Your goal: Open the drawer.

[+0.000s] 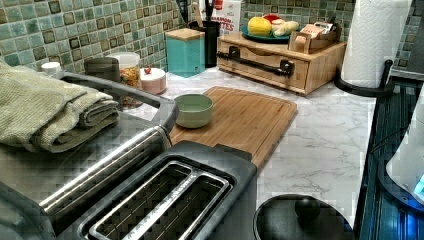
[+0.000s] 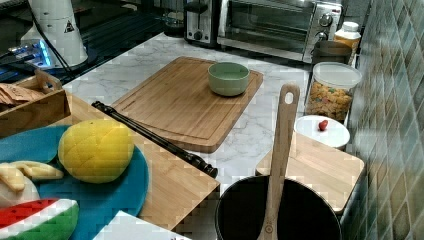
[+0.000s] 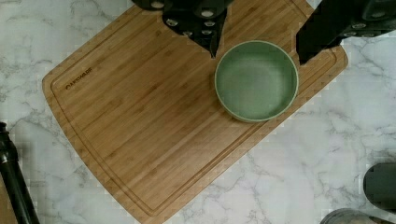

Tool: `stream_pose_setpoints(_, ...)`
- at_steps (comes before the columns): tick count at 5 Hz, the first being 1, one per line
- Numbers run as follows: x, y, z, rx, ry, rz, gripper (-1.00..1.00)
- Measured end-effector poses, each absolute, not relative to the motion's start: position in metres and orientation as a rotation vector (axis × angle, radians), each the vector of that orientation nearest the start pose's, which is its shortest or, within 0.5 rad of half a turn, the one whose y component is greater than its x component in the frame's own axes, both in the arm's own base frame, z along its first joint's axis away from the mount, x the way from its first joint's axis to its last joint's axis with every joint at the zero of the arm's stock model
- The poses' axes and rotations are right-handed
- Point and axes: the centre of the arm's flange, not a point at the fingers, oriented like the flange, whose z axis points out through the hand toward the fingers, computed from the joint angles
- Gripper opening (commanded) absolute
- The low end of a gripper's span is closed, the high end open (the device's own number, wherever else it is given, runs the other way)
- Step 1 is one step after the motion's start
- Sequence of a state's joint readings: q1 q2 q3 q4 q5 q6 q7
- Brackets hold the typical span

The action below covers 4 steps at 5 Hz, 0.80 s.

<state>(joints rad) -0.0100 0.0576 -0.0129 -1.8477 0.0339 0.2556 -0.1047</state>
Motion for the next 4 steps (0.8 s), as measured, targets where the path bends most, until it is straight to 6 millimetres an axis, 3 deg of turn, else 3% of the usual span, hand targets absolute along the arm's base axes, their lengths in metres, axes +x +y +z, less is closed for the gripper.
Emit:
stream_pose_setpoints(2,0.571,-0.011,0.480,-2.957,1.048,0.104,1.00)
stream_pose_setpoints(4,0.575,-0.024,0.466,-3.120,0.658,0.088,1.00)
